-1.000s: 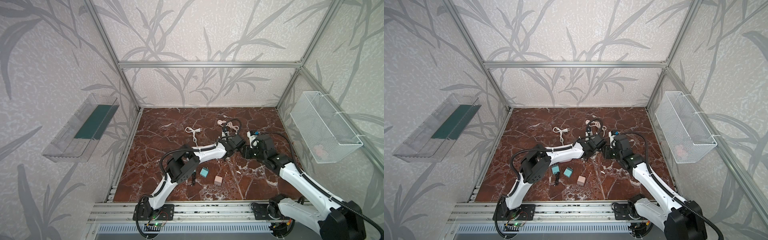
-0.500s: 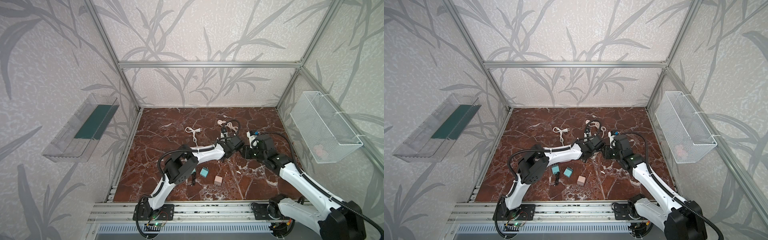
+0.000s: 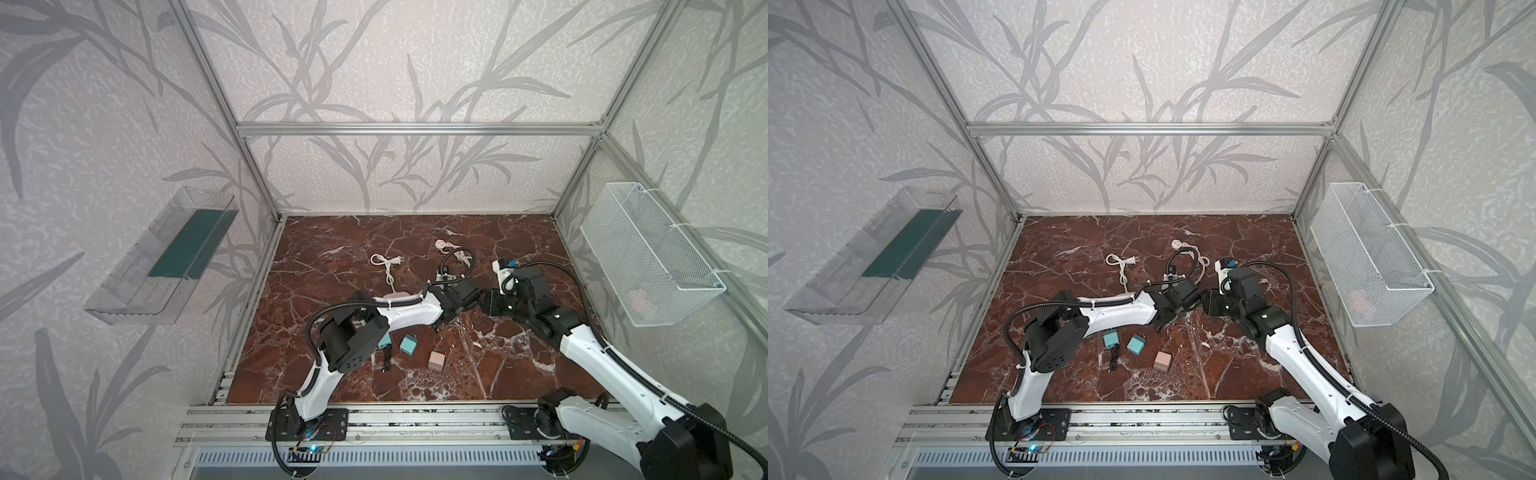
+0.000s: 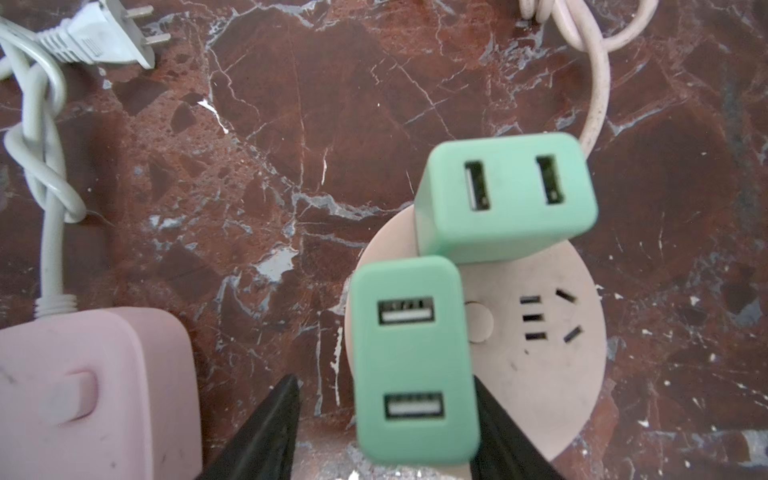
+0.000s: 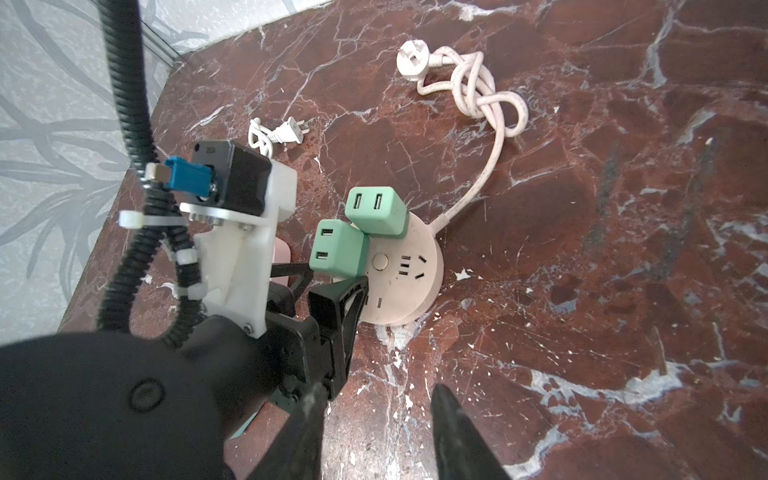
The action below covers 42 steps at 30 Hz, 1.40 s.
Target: Insert the plug
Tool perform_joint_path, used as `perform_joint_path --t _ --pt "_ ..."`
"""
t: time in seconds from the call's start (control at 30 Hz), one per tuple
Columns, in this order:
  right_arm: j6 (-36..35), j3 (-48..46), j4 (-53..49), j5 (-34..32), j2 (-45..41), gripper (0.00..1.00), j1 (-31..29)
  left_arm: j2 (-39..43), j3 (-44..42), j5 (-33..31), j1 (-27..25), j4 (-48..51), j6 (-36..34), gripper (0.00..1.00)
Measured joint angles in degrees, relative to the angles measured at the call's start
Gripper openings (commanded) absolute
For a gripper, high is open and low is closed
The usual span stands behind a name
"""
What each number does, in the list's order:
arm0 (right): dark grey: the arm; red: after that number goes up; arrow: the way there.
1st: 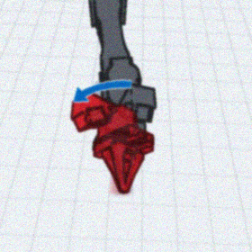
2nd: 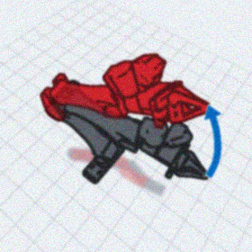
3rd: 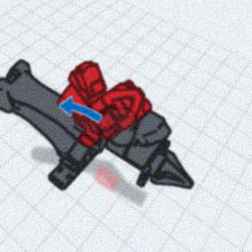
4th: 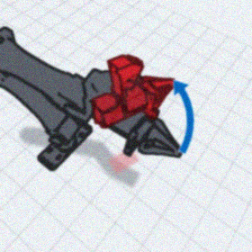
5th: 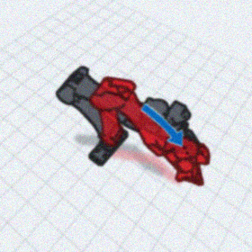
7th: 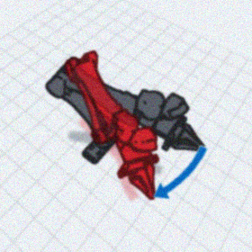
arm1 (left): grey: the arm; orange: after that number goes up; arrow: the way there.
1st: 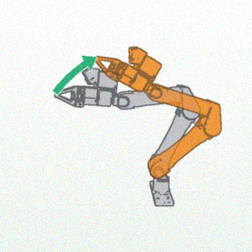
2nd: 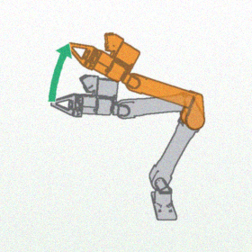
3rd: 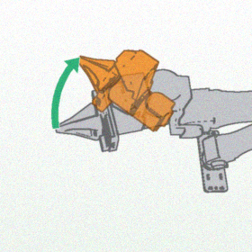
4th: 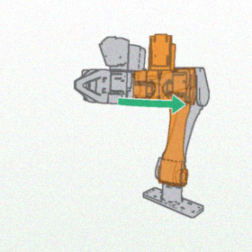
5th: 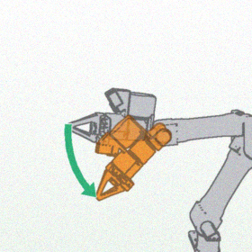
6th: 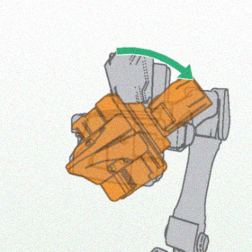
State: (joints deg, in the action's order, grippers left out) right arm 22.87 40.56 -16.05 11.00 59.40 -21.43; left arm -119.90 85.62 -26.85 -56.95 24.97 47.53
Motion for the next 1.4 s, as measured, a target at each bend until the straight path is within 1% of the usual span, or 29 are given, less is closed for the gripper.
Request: perform_joint_path --t 0.13,0.27,0.43,0.5,0.57,0.63,0.8,0.87,0.97,1.2,1.4 --pt "-0.1 0.1 -0.2 0.0 -0.1 0.43 0.0 3.1 -1.2 0.3 0.0 -0.3 -2.0 0.63" --pt "-0.1 2.2 -1.2 -0.6 0.5 0.43 0.0 9.1 -1.5 1.9 0.0 -0.6 -5.5 0.64" --pt "0.1 5.4 -3.2 -1.8 2.6 0.45 -0.1 18.1 -1.4 2.5 0.5 0.5 -9.6 0.73" --pt "0.0 7.3 -4.6 -2.3 4.5 0.48 -0.6 21.6 -1.4 3.0 1.3 0.9 -10.9 0.73" --pt "-0.1 9.5 -6.3 -3.3 6.7 0.51 -1.6 25.2 -1.7 4.9 3.4 0.8 -11.5 0.73" --pt "-0.3 12.0 -8.2 -4.6 9.2 0.54 -3.4 28.1 -3.5 7.2 6.8 -0.2 -11.5 0.73" --pt "-0.9 19.6 -12.6 -8.4 15.3 0.55 -9.3 34.0 -14.7 12.2 16.6 -3.1 -10.3 0.73" --pt "-1.1 23.0 -13.8 -9.8 18.3 0.55 -11.4 35.1 -18.6 13.6 18.6 -3.3 -10.2 0.73" --pt "-1.2 27.8 -15.7 -11.4 23.2 0.48 -13.6 36.6 -22.1 15.7 20.5 -4.0 -10.1 0.73" --pt "-0.3 35.2 -19.9 -15.2 34.4 0.47 -15.2 39.8 -25.0 19.6 23.1 -7.6 -10.0 0.73" --pt "-0.1 38.0 -21.7 -16.5 40.3 0.45 -16.1 39.9 -27.1 22.3 24.2 -9.4 -10.0 0.73"
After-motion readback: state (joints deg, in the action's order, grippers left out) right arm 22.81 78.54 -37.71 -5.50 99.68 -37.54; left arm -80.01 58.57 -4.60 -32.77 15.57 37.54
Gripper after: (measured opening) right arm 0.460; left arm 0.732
